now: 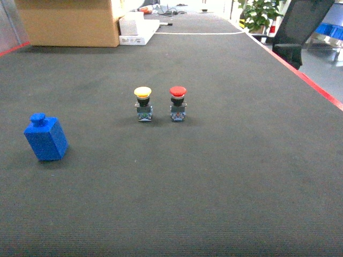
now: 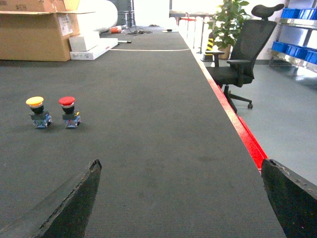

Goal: Pick blue part to blue bin on bottom shelf

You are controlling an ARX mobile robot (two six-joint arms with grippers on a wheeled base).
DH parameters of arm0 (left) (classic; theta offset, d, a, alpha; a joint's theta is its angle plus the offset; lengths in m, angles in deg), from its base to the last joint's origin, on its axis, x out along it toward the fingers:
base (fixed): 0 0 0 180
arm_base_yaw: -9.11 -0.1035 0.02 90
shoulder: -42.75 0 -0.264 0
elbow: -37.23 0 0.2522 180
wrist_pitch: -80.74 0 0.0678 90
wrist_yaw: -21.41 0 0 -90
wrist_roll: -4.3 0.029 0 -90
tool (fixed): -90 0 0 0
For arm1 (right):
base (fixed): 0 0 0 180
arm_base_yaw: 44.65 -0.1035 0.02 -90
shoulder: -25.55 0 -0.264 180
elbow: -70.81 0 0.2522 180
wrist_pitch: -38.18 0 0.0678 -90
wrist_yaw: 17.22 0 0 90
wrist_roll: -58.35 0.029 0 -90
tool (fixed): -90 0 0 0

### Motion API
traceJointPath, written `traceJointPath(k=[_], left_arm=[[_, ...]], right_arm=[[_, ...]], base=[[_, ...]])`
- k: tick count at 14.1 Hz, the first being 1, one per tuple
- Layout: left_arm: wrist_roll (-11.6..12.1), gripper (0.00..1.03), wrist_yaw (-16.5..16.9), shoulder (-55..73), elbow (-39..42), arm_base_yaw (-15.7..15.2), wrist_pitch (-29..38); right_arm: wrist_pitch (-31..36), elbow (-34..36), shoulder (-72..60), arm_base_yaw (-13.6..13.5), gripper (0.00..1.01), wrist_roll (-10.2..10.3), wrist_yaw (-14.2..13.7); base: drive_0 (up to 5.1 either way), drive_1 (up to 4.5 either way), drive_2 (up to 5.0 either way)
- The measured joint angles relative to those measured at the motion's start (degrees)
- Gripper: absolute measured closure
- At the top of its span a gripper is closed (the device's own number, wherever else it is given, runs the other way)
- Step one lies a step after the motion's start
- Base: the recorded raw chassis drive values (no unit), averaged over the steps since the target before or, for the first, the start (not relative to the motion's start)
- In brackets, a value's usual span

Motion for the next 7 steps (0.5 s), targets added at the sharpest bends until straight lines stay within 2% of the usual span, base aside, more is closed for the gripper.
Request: traceJointPath(k=[1,2,3,4,7], left_arm=[[-0.1,0.05,-0.9,0.2,-0.1,0.3,-0.9],[-1.9,0.05,-9.5,4.5,-1.6,4.1,-3.6],[-3.0,0.05,-14.9,15.9,-2.0,6.2,4.5],[-3.0,0.05,-15.7,26.4,-2.1,6.1,14.4],[-1.0,0.05,-11.3,61.7,-10.2,6.8,44.8]], right_arm=[[0.0,0.0,0.0,0.0,0.03,0.0,0.0],[0.0,0.0,0.0,0.0,0.03,0.0,-0.1],[0.0,0.0,0.0,0.0,0.03,0.0,0.0],[0.0,0.0,0.0,0.0,0.03,0.0,0.0],[0.0,0.0,0.0,0.0,0.03,0.0,0.0]], base=[[0.0,0.0,0.0],[0.0,0.0,0.0],[0.0,0.0,0.0],[0.0,0.0,0.0],[0.0,0.0,0.0]])
